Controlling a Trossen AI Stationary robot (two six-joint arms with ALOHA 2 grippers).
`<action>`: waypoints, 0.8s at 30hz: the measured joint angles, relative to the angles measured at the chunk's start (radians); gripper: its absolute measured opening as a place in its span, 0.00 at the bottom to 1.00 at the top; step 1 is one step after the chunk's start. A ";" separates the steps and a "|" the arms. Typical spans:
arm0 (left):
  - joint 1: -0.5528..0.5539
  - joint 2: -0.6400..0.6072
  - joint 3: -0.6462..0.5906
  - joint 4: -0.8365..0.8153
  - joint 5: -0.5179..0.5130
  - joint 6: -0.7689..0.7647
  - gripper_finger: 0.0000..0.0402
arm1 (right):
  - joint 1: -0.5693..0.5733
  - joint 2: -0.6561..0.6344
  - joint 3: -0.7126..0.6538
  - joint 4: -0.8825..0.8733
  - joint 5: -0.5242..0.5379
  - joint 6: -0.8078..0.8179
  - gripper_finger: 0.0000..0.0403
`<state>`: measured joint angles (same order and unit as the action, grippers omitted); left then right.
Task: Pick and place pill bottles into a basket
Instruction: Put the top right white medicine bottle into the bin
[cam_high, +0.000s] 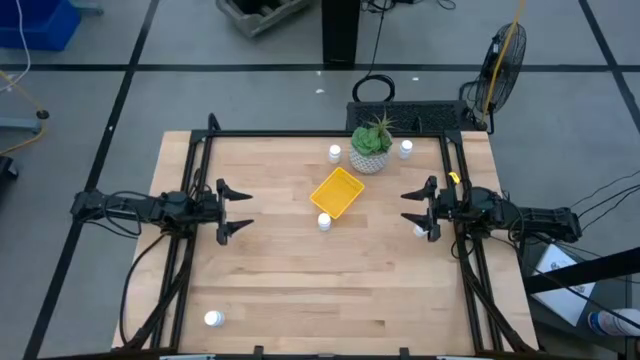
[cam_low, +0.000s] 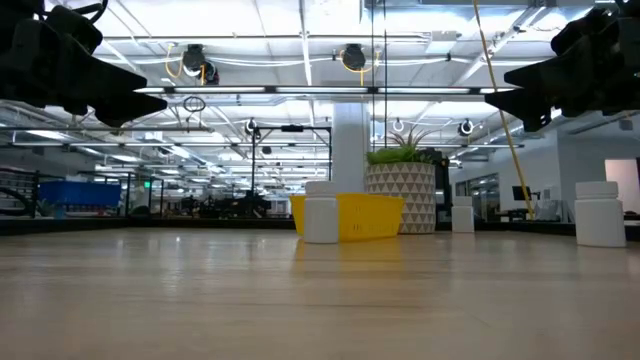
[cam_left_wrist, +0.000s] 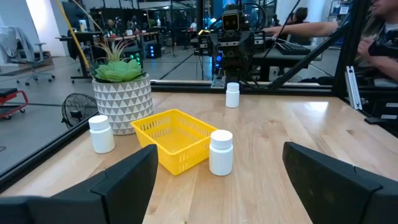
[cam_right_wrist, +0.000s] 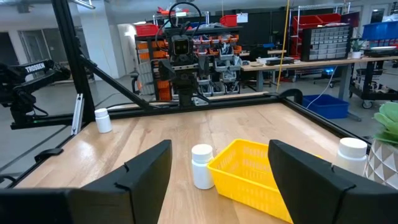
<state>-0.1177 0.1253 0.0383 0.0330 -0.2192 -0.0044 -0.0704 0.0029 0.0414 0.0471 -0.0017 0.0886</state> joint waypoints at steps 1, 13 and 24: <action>0.000 0.000 0.000 0.000 0.000 0.000 0.88 | 0.000 0.000 0.000 0.000 0.000 0.007 0.64; 0.000 0.000 0.000 0.000 0.000 0.000 0.87 | 0.000 0.000 0.000 0.067 -0.001 0.091 0.64; 0.000 0.000 0.000 0.000 0.000 0.000 0.88 | 0.000 0.000 0.000 0.065 -0.027 0.031 0.64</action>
<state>-0.1173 0.1253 0.0383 0.0334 -0.2190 -0.0045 -0.0700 0.0029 0.0411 0.1124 -0.0284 0.1193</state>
